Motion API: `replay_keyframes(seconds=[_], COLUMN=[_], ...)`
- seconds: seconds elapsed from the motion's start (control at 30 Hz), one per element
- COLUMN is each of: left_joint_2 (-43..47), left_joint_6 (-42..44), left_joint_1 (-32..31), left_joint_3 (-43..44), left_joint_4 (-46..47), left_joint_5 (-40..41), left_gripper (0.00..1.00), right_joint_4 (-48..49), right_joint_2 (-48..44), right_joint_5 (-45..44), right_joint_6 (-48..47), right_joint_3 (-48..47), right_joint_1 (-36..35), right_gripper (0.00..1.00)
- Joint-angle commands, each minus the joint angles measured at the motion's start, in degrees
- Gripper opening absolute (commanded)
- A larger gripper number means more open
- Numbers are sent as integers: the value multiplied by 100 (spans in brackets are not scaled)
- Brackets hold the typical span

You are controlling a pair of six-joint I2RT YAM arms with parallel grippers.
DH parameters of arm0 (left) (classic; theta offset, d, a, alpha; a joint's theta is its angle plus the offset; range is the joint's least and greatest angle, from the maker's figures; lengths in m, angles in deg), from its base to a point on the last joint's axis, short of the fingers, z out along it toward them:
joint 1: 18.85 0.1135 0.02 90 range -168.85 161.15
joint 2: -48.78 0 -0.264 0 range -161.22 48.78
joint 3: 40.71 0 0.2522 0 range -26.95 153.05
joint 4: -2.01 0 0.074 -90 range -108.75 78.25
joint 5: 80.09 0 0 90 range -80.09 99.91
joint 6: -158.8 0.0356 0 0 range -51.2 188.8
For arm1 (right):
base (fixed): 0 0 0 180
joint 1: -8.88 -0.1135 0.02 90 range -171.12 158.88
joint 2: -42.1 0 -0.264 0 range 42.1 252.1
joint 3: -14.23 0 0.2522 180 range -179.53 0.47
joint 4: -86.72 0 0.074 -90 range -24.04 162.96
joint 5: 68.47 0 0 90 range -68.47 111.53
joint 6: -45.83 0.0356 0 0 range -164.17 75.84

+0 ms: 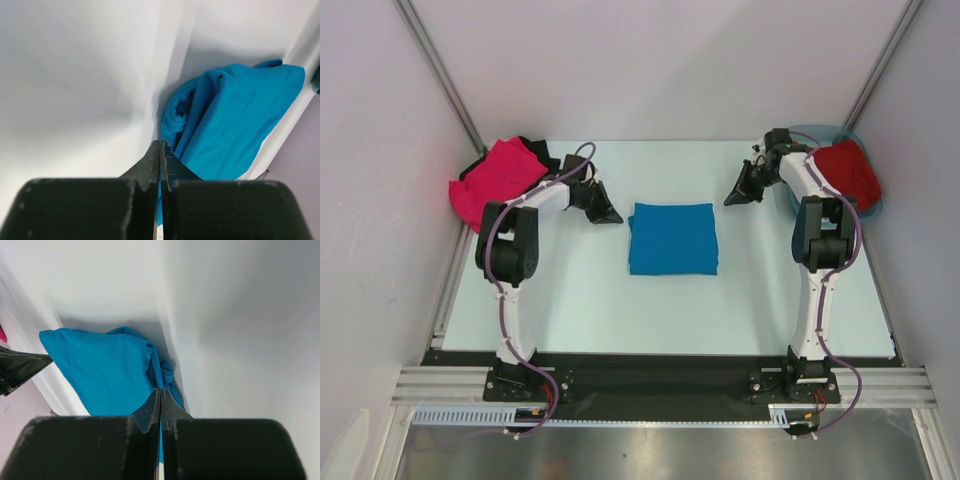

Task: Fold and stack the t-shirts
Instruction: Fold the tshirt

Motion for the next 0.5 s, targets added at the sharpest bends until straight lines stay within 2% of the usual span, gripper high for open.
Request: replay_keyframes(seconds=[0.0,0.47], left_joint_2=[363,-603], left_joint_6=[-120,-586], left_joint_1=[69,87], left_joint_3=[-29,594], left_joint_4=[240,847], left_joint_5=[154,-496], left_gripper=[0,0], right_joint_4=[-34,-43], right_joint_2=[-442,-494], right_joint_5=[81,99], right_joint_6=[-131,-131], right_joint_3=[21,38], right_joint_1=[27,44], right_gripper=[0,0])
